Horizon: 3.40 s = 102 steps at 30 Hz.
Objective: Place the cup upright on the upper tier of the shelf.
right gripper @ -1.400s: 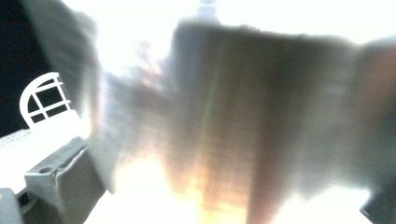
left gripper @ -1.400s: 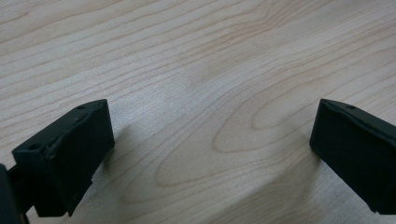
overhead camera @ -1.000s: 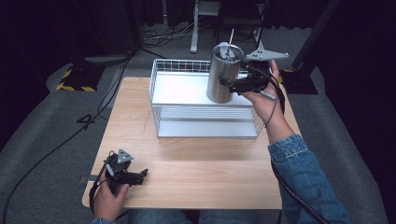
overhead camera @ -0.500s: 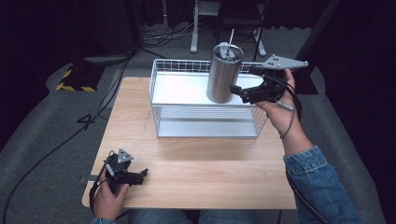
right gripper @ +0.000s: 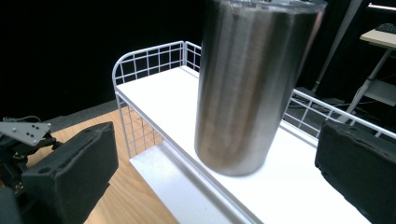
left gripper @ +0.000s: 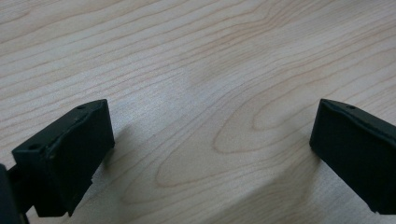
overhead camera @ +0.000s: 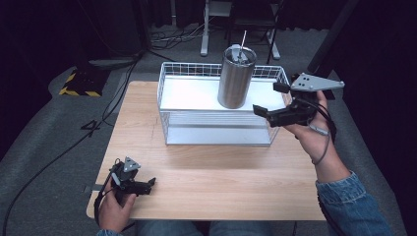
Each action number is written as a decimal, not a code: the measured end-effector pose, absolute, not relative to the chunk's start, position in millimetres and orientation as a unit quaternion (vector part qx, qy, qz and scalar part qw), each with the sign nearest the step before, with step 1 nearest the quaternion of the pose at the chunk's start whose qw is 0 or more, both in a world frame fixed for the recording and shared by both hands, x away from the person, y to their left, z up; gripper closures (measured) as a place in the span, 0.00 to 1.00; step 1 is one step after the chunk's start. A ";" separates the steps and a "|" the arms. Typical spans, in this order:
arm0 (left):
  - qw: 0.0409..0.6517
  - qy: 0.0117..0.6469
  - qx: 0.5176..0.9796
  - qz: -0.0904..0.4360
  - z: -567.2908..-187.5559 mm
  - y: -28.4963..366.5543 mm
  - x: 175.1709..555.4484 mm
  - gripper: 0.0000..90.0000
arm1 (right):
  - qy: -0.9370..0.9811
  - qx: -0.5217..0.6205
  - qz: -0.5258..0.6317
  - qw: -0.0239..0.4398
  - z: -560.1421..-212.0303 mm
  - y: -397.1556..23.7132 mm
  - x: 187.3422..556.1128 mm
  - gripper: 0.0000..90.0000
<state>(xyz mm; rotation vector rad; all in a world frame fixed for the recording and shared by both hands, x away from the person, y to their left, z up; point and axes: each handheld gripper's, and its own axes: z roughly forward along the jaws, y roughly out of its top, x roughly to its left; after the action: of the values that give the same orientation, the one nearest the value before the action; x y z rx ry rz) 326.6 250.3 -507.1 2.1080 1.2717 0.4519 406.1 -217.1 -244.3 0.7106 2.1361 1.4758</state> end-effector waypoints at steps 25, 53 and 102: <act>0.314 0.486 0.797 0.173 -507.2 249.4 328.4 0.00 | 0.771 0.280 0.523 0.232 -293.1 -280.8 375.6 0.00; 0.315 0.487 0.797 0.173 -507.3 249.3 328.4 0.00 | 0.802 0.327 0.456 0.203 -393.3 -294.7 367.7 0.00; 0.316 0.486 0.796 0.173 -507.5 249.1 328.9 0.00 | 0.843 0.374 0.351 0.161 -507.0 -265.6 356.7 0.00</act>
<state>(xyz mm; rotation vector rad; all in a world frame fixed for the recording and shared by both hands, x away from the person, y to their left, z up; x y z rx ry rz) 328.9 249.1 -507.5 2.0970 1.2805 0.4551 356.7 -265.6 -507.0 1.0695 2.4085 1.0012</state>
